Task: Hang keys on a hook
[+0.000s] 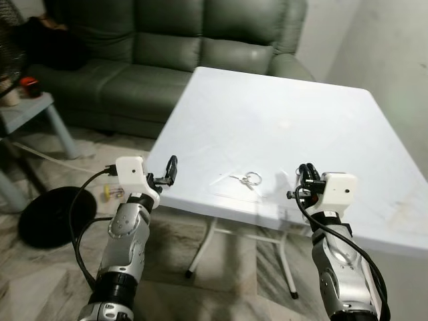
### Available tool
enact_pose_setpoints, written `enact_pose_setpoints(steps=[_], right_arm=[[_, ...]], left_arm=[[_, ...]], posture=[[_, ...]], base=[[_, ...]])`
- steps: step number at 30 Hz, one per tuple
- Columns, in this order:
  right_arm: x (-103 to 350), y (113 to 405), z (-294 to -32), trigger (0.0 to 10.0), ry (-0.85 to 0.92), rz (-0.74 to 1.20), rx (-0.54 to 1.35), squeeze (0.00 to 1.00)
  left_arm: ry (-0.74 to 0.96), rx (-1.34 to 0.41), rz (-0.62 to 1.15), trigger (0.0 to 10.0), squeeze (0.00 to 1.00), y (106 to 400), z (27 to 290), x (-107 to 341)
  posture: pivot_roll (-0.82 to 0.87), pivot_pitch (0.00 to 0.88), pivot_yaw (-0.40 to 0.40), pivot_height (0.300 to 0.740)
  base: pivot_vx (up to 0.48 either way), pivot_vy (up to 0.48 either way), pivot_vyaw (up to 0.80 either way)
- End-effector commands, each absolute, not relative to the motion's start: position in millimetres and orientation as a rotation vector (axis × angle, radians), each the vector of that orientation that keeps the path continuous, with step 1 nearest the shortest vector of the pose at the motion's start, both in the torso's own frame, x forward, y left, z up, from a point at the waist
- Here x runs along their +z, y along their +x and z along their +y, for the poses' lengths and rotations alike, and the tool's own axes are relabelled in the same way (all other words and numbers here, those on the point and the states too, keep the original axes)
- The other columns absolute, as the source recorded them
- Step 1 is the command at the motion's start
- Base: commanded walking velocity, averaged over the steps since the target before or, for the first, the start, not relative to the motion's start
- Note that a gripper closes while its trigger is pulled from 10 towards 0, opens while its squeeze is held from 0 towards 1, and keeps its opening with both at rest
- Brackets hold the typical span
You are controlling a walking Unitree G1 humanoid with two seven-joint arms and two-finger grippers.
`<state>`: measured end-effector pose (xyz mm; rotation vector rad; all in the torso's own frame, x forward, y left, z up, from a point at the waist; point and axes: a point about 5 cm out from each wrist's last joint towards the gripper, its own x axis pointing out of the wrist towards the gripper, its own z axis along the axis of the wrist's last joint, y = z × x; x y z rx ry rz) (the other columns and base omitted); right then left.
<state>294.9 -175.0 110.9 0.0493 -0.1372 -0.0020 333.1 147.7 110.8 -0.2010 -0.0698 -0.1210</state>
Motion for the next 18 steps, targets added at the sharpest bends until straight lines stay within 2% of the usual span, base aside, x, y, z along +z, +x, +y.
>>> enact_pose_setpoints(steps=[1,18], right_arm=[[113.8,298.8,-175.4,10.0,0.049,-0.140,-0.008,0.00],[112.5,302.6,-172.5,10.0,0.057,-0.131,-0.012,0.00]], left_arm=[[-0.200,-0.107,-0.064,10.0,0.00,334.9,146.3,110.2],[-0.195,-0.095,-0.054,10.0,0.00,334.1,145.2,108.0]], posture=[[0.05,0.000,-0.058,0.740],[0.06,0.000,-0.062,0.740]], base=[[0.000,0.000,-0.78],[0.000,0.000,-0.78]])
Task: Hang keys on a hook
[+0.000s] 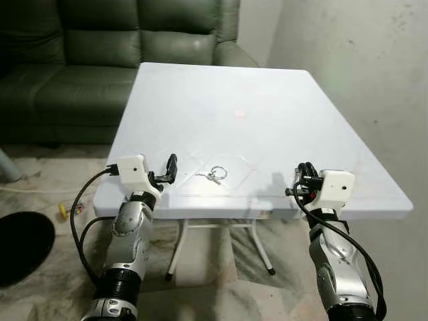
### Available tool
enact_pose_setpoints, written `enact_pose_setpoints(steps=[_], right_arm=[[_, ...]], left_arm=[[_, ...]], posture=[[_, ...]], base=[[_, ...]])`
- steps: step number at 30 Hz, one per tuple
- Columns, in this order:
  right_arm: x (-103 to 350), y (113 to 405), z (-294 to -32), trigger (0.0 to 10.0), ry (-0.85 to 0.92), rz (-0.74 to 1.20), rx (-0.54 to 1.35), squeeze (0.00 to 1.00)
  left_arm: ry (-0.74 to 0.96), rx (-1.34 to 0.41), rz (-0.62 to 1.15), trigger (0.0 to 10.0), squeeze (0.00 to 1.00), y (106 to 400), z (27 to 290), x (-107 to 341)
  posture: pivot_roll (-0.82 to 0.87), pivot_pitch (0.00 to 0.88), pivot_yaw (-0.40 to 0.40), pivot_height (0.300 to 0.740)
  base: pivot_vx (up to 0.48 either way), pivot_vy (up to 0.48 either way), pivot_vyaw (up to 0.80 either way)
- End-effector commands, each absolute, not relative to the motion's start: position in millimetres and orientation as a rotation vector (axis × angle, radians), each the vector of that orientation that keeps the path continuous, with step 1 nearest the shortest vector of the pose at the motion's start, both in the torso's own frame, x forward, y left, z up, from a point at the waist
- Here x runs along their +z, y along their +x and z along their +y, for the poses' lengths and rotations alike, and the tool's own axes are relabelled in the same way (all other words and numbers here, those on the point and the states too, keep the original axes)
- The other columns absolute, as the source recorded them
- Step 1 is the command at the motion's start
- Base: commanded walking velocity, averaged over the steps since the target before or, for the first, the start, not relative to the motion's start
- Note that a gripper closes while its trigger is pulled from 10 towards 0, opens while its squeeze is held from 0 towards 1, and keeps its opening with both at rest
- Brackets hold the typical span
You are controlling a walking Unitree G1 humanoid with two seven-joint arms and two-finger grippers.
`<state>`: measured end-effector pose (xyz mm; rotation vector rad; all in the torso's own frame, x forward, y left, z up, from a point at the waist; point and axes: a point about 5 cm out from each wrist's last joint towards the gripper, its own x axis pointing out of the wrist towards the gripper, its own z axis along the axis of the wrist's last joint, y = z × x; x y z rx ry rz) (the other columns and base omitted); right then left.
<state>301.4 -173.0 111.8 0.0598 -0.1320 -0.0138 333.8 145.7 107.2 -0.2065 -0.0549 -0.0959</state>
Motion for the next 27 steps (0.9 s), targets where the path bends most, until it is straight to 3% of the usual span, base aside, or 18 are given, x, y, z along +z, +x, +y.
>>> enact_pose_setpoints(steps=[1,27], right_arm=[[112.5,302.6,-172.1,10.0,0.058,-0.131,-0.012,0.00],[110.4,297.9,-173.1,10.0,0.056,-0.118,-0.019,0.00]], left_arm=[[-0.193,-0.094,-0.053,10.0,0.00,334.1,145.6,107.9],[-0.209,-0.095,-0.029,10.0,0.00,332.2,143.3,106.0]], posture=[[0.06,0.000,-0.061,0.740],[0.05,0.000,-0.065,0.740]], base=[[0.000,0.000,-0.78],[0.000,0.048,-0.78]])
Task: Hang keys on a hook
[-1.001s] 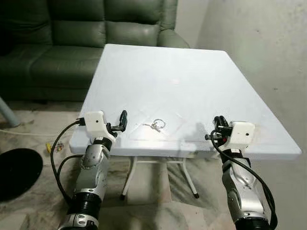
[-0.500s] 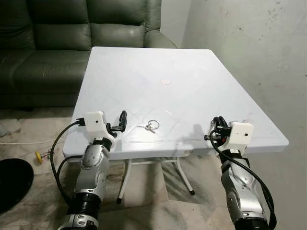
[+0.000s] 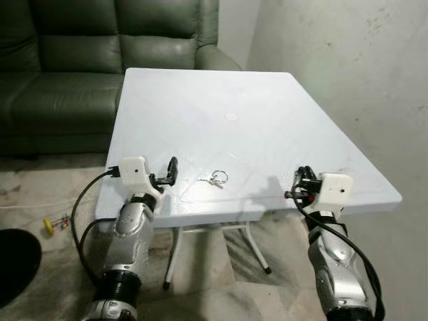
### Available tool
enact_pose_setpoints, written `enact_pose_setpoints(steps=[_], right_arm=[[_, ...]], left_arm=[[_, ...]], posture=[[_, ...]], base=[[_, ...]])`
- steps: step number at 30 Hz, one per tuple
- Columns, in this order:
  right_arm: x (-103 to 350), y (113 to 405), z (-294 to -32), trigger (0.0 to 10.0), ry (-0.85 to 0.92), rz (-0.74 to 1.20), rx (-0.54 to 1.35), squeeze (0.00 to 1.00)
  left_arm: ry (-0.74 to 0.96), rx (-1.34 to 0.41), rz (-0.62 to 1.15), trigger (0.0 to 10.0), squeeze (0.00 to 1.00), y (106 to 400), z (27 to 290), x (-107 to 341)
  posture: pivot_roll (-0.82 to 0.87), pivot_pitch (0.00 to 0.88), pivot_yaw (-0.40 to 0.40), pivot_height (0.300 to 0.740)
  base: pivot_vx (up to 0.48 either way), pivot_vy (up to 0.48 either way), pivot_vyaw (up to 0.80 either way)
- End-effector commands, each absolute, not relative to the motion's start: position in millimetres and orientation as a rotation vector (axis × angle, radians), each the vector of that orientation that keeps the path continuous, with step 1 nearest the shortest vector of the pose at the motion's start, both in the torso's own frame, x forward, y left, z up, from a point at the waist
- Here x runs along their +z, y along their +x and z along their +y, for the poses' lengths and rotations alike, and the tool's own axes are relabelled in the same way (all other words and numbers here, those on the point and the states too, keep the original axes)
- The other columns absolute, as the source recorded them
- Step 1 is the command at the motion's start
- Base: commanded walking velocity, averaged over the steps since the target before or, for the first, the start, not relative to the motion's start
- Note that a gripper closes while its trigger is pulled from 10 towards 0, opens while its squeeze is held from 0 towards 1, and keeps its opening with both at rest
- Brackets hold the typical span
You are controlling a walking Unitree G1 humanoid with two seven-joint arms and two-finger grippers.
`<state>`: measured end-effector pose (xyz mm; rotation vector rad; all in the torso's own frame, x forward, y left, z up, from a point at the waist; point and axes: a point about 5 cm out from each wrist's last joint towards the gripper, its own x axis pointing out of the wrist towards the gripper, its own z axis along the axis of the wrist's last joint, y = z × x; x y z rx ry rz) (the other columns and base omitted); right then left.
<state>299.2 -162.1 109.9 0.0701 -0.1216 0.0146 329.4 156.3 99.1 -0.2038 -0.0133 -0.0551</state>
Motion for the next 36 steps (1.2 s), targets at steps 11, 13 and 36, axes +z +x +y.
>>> enact_pose_setpoints(steps=[11,13,36], right_arm=[[110.6,296.5,-172.6,10.0,0.055,-0.115,-0.016,0.00],[110.8,296.5,-172.2,10.0,0.057,-0.114,-0.015,0.00],[109.5,294.4,-172.8,10.0,0.059,-0.105,-0.027,0.00]], left_arm=[[-0.225,-0.099,-0.020,10.0,0.00,331.1,141.1,106.3],[-0.226,-0.100,-0.021,10.0,0.00,331.2,141.0,106.8],[-0.184,-0.110,0.004,10.0,0.00,328.9,134.4,104.9]], posture=[[0.05,0.000,-0.069,0.740],[0.05,0.000,-0.068,0.740],[0.05,0.006,-0.067,0.740]], base=[[0.000,0.000,-0.78],[0.000,0.000,-0.78],[0.000,0.000,-0.78]])
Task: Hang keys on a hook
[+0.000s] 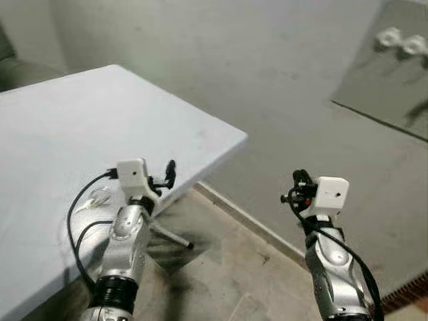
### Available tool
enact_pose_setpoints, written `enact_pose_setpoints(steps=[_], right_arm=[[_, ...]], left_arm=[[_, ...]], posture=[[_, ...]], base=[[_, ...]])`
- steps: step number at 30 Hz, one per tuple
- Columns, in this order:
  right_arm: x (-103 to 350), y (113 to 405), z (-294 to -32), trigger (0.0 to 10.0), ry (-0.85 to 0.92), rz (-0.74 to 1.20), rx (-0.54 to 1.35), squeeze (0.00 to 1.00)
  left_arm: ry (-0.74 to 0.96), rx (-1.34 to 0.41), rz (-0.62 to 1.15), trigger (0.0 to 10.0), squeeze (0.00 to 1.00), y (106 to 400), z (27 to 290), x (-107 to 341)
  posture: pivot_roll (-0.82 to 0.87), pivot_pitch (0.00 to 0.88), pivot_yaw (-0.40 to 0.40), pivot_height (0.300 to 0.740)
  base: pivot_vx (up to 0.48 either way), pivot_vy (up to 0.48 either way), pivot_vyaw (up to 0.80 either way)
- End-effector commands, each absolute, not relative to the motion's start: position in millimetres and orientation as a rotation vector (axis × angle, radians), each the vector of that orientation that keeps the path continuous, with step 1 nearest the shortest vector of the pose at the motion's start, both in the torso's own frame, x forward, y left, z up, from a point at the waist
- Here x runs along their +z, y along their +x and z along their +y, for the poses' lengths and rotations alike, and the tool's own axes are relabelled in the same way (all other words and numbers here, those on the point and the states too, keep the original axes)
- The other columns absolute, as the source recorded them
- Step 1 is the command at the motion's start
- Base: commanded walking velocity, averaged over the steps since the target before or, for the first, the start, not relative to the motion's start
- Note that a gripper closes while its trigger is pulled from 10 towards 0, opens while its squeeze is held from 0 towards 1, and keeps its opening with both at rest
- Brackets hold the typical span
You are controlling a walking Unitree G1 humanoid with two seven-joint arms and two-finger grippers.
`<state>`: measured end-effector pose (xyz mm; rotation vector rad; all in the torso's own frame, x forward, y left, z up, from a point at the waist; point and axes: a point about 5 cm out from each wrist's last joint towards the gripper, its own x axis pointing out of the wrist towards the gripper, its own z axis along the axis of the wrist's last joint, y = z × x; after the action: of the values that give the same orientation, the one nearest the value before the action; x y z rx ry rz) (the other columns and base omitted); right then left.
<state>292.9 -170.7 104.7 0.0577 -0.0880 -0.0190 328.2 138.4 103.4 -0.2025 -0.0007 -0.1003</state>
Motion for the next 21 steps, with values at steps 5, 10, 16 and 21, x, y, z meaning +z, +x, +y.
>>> enact_pose_setpoints(steps=[5,10,16,21], right_arm=[[109.3,294.1,-172.9,10.0,0.059,-0.103,-0.029,0.00],[109.3,293.9,-173.1,10.0,0.057,-0.102,-0.029,0.00],[108.9,293.8,-172.9,10.0,0.056,-0.100,-0.028,0.00],[108.6,293.6,-171.5,10.0,0.057,-0.099,-0.023,0.00]], left_arm=[[-0.168,-0.109,0.016,10.0,0.00,328.6,131.9,103.8],[-0.148,-0.112,0.021,10.0,0.00,327.9,129.3,102.2],[-0.156,-0.119,0.035,10.0,0.00,327.5,126.4,100.6],[-0.157,-0.120,0.036,10.0,0.00,327.4,125.5,100.9]], posture=[[0.05,0.006,-0.066,0.740],[0.05,0.005,-0.068,0.740],[0.05,0.000,-0.069,0.740],[0.05,0.000,-0.069,0.740]], base=[[0.000,0.000,-0.78],[0.000,0.000,-0.78],[0.000,0.000,-0.78],[0.000,0.000,-0.78]])
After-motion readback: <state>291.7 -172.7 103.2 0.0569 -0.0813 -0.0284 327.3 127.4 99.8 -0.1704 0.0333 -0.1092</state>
